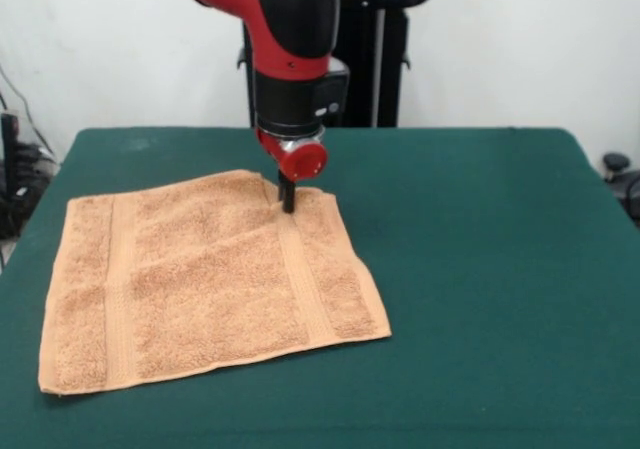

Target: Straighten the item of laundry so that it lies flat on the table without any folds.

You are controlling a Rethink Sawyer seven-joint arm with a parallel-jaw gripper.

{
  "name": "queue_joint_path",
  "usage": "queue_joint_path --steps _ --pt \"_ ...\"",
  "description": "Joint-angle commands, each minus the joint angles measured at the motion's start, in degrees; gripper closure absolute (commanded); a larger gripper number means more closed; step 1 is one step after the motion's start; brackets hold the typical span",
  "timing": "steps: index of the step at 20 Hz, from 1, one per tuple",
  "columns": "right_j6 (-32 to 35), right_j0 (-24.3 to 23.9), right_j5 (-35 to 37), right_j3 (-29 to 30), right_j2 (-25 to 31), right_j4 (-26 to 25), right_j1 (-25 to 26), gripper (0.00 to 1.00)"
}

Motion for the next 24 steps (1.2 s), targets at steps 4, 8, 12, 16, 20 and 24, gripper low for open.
queue_joint_path --steps 4,8,12,16,20,24 --pt "17.00 -0.30 2.50 8.91 9.98 4.43 2.03 1.00" --pt "20.43 0.21 2.33 14.13 11.40 6.37 -1.17 1.00" --pt "21.50 0.60 2.45 16.88 12.07 8.26 -3.38 1.00" --pt "19.83 0.90 -1.48 13.68 11.42 7.93 -1.37 1.00" --pt "15.47 -0.91 -3.15 6.26 10.87 6.17 4.44 1.00" --pt "10.18 -1.23 -1.90 -0.02 8.73 4.75 7.07 1.00"
